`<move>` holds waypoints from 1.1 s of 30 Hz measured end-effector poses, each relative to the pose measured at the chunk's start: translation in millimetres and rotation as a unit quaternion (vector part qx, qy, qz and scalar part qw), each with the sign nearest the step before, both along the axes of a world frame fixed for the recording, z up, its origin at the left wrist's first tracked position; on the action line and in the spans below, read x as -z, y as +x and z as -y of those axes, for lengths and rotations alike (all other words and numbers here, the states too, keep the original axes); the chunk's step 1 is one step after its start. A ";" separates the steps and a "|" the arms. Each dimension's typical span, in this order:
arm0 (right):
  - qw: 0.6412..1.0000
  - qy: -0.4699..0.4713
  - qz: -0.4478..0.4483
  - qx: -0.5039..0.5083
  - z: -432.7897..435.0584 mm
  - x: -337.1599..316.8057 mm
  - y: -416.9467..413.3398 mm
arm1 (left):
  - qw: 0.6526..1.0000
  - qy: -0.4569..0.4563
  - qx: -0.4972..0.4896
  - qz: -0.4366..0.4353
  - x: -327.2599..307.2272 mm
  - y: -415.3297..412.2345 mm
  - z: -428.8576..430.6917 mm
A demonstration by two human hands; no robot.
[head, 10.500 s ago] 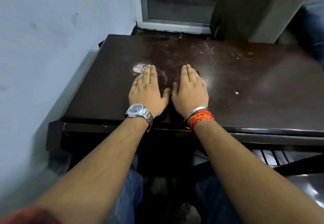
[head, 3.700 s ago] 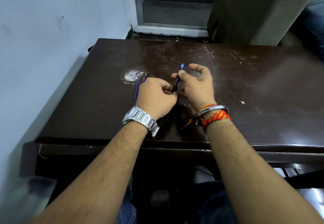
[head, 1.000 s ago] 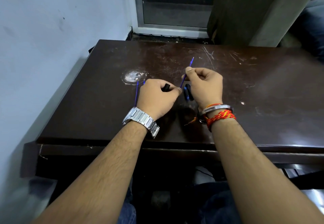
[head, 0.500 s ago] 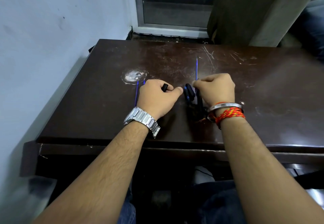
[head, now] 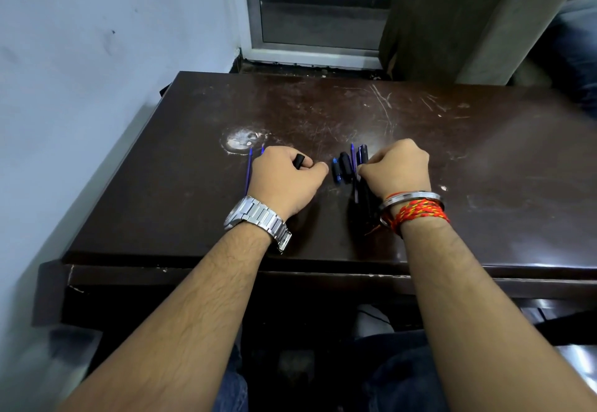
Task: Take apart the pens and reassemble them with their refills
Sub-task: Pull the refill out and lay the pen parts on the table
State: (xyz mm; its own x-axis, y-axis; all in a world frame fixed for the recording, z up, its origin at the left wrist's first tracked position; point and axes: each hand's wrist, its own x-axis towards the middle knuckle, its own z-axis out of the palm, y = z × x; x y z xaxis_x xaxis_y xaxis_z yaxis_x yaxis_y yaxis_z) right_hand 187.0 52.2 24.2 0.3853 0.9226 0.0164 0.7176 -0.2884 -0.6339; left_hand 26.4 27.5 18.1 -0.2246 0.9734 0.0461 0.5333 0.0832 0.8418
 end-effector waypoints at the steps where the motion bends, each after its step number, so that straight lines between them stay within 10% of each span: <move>1: 1.000 -0.005 0.004 0.001 -0.3 1.1 1.1 | 1.000 0.001 0.000 -0.002 0.3 0.1 0.0; 33: 0.996 0.001 0.030 -0.083 0.7 6.2 -17.9 | 0.999 0.000 0.000 0.055 1.7 5.5 -3.4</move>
State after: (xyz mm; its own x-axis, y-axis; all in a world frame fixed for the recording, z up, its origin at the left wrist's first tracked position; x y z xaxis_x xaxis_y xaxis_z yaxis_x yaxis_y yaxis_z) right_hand 169.1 51.6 18.0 0.2260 0.9734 0.0376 0.7924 -0.1612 -0.5883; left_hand 31.9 31.0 16.4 -0.2280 0.9734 0.0214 0.4382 0.0830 0.8951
